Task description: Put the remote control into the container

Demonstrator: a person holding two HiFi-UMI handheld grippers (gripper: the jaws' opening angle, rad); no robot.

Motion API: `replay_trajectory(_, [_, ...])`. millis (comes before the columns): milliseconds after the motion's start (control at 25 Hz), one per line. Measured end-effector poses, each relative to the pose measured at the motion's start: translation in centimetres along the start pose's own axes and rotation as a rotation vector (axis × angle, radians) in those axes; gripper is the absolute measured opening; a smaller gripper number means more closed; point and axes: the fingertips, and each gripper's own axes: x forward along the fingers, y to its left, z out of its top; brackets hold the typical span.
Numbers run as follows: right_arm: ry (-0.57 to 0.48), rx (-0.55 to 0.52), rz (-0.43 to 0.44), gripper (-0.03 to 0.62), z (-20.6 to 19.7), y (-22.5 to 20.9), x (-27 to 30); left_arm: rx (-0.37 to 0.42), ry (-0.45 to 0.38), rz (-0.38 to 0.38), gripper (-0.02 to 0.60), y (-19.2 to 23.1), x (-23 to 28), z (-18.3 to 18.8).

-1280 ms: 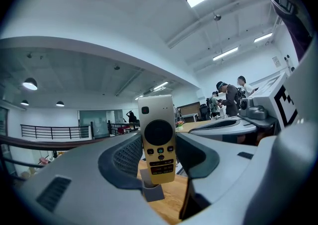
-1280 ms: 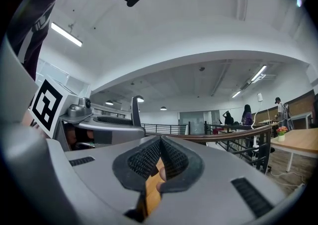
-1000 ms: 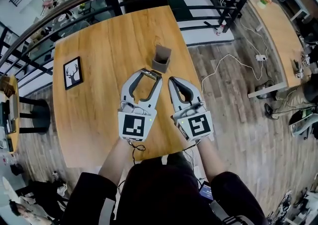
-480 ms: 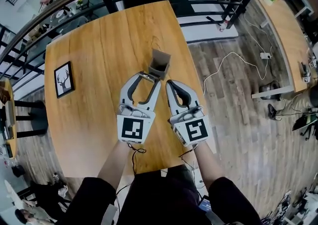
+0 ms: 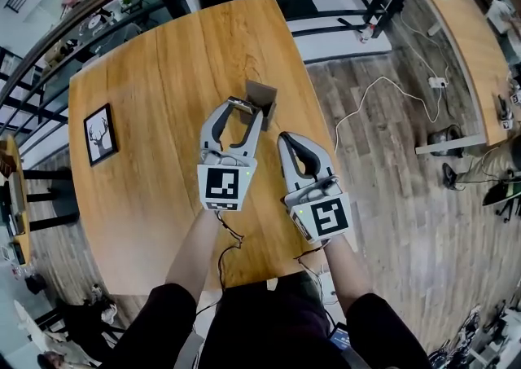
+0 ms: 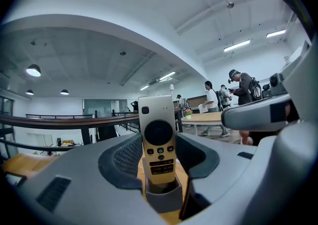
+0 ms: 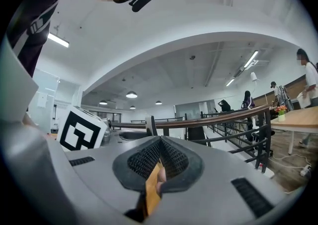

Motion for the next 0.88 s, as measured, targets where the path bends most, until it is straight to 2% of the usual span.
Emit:
replay_trajectory(280, [0.015, 0.012, -0.012, 0.019, -1.2, -0.8, -0.6, 0.011, 0.033, -0.013, 0.212, -0.3, 4.0, -3.3])
replay_trajectory(560, [-0.005, 0.026, -0.028, 0.018, -1.8, -1.6, 0.0, 0.005, 0.072, -0.013, 0.212, -0.5, 5.3, -6.2])
replay_trajectory(880, [0.021, 0.033, -0.03, 0.02, -3.6, -1.9, 0.3, 0.002, 0.113, -0.017, 0.212, -0.8, 6.2, -9.0])
